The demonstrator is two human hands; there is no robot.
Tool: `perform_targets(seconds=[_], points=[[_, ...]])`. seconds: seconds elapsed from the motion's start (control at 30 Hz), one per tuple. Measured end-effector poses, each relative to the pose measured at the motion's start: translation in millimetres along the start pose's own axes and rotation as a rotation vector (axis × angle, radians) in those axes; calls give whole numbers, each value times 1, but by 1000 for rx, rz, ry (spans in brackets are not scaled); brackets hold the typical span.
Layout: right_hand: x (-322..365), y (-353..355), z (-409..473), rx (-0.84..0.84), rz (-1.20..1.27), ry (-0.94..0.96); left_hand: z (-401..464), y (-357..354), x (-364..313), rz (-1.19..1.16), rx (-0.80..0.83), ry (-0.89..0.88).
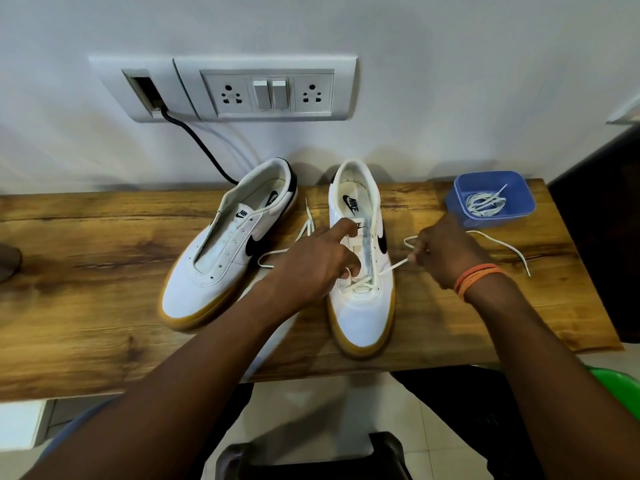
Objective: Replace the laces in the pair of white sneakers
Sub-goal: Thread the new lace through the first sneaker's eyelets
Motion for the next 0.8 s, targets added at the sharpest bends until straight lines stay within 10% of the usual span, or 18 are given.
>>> perform_targets(seconds=[0.43, 0.6, 0.8], points=[[5, 13, -4, -228, 238, 85, 7, 6, 14, -513, -27, 181], [32, 6, -6, -229, 354, 299, 3, 9, 24, -357, -165, 463], [48, 3, -10, -174, 401, 298, -26, -22, 13, -792, 427, 1008]])
Point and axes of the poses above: each hand's wrist, its own z-axis towards the middle knuckle, its own y-axis out of the back of the hand, x = y × z, the point moved 4 cm from there along z, towards the middle knuckle, and after that the axes turned 12 degrees about y, right-handed, at the moved point
